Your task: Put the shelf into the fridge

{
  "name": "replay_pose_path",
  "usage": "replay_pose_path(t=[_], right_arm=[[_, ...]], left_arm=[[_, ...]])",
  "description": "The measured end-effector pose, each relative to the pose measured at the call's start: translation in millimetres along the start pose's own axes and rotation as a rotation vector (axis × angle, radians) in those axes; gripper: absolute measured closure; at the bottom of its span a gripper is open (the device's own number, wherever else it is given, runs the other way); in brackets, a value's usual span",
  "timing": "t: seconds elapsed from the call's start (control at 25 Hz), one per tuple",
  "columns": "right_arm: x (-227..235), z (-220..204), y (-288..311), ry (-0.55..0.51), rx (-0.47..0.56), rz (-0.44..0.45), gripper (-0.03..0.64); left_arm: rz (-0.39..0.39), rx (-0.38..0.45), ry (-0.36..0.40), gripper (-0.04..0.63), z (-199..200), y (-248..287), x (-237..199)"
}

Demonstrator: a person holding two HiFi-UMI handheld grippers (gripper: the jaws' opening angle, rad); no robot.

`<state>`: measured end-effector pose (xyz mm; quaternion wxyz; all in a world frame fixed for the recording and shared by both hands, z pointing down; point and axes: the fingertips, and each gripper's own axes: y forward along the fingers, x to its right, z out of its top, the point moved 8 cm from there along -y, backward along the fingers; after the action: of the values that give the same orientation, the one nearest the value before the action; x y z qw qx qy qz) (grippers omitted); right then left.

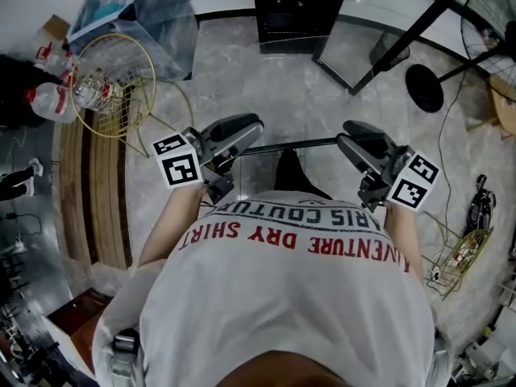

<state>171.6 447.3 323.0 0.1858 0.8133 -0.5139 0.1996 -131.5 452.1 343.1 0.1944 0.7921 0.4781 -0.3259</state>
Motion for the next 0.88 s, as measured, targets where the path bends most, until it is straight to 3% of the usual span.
replay_pose_path(t=[0.6,0.88], right_arm=[[138,80,59,0.045,-0.020,0.040,0.457],[188,118,77,0.037,0.005,0.053,0.457]], left_arm=[[0.058,0.011,-0.022,0.476,92,83,-95],[0.072,-0.001,0.001,0.476,138,121,-126]])
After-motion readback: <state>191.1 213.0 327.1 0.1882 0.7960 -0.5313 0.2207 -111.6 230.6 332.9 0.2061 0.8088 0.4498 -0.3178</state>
